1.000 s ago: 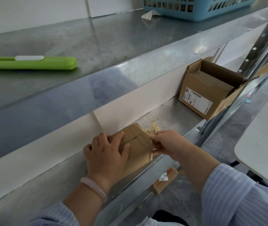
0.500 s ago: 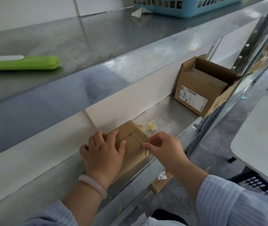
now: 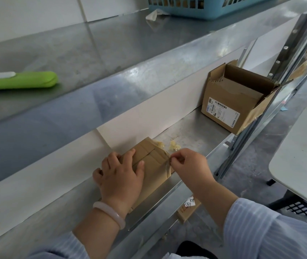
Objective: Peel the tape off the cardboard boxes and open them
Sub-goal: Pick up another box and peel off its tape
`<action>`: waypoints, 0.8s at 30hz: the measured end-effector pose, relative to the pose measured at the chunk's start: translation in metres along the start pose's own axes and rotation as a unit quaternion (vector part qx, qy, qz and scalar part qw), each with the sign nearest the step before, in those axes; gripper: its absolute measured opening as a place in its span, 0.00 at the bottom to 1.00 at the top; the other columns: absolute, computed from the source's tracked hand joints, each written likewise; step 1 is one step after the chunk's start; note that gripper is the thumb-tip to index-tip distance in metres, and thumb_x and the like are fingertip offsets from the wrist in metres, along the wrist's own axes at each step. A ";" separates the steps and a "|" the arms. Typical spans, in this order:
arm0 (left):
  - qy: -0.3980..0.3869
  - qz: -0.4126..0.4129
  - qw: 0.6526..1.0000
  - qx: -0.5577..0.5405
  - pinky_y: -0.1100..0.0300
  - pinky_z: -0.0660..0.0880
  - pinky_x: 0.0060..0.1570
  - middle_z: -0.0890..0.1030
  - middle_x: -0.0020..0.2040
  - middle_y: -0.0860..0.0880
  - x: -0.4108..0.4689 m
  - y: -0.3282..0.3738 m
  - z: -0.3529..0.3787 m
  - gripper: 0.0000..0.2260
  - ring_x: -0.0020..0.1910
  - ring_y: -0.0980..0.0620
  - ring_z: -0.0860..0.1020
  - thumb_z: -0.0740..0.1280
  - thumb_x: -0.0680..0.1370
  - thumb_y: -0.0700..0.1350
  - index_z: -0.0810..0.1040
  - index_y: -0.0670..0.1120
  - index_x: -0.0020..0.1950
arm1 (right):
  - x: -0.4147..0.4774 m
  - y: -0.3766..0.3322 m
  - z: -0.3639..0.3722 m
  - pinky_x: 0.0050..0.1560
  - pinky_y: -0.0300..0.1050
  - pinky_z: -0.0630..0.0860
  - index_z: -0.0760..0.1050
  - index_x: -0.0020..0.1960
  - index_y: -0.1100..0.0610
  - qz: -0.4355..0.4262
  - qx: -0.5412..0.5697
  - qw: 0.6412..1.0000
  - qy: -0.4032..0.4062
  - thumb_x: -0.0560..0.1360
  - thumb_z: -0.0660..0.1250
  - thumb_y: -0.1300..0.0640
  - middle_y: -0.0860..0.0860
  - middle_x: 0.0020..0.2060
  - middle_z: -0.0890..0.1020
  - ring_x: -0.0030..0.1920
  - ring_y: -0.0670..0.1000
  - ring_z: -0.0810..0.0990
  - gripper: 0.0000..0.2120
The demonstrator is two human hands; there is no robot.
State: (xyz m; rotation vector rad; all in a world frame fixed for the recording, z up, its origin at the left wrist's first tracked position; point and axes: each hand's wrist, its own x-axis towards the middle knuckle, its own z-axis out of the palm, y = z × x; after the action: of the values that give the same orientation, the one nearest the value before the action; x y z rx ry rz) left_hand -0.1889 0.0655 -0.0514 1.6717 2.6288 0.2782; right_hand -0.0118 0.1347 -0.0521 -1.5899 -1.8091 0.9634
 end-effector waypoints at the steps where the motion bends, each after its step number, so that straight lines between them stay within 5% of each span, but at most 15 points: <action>1: 0.003 0.002 1.000 0.002 0.45 0.61 0.62 0.64 0.64 0.48 0.000 0.000 0.000 0.23 0.64 0.46 0.63 0.50 0.78 0.64 0.63 0.61 0.71 | 0.001 -0.001 -0.002 0.38 0.32 0.77 0.81 0.48 0.50 0.009 0.020 1.000 0.000 0.77 0.67 0.53 0.41 0.38 0.82 0.37 0.41 0.80 0.05; 5: 0.005 0.000 1.000 0.008 0.45 0.61 0.62 0.64 0.64 0.48 0.000 0.000 0.003 0.23 0.64 0.46 0.63 0.51 0.78 0.64 0.63 0.61 0.71 | 0.004 -0.014 -0.009 0.41 0.36 0.78 0.80 0.47 0.50 -0.007 -0.004 1.000 -0.019 0.74 0.71 0.45 0.42 0.39 0.81 0.40 0.41 0.80 0.08; 12: 0.003 -0.006 1.000 0.005 0.45 0.61 0.63 0.64 0.64 0.48 0.001 0.000 0.004 0.23 0.64 0.47 0.62 0.50 0.78 0.65 0.62 0.62 0.71 | 0.014 -0.029 -0.004 0.46 0.47 0.81 0.77 0.47 0.53 -0.019 -0.134 0.989 -0.058 0.76 0.63 0.53 0.47 0.40 0.81 0.41 0.47 0.79 0.06; 19: 0.008 -0.002 1.000 0.001 0.44 0.61 0.62 0.64 0.64 0.47 0.000 0.001 0.003 0.23 0.65 0.46 0.63 0.51 0.78 0.64 0.64 0.61 0.71 | 0.004 0.002 -0.002 0.52 0.49 0.82 0.81 0.43 0.47 0.066 0.139 0.987 -0.045 0.78 0.68 0.56 0.45 0.36 0.86 0.42 0.47 0.85 0.07; 24: 0.014 0.000 1.000 0.004 0.44 0.62 0.62 0.65 0.64 0.46 0.000 0.002 0.001 0.23 0.65 0.44 0.64 0.52 0.78 0.63 0.66 0.60 0.71 | -0.014 0.012 0.012 0.48 0.38 0.79 0.80 0.51 0.45 0.028 0.128 0.991 -0.020 0.72 0.74 0.50 0.41 0.43 0.83 0.44 0.40 0.81 0.08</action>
State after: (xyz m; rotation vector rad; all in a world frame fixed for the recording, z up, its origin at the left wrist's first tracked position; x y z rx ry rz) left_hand -0.1867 0.0666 -0.0517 1.6828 2.6533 0.2944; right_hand -0.0116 0.1191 -0.0675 -1.4778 -1.5995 1.2091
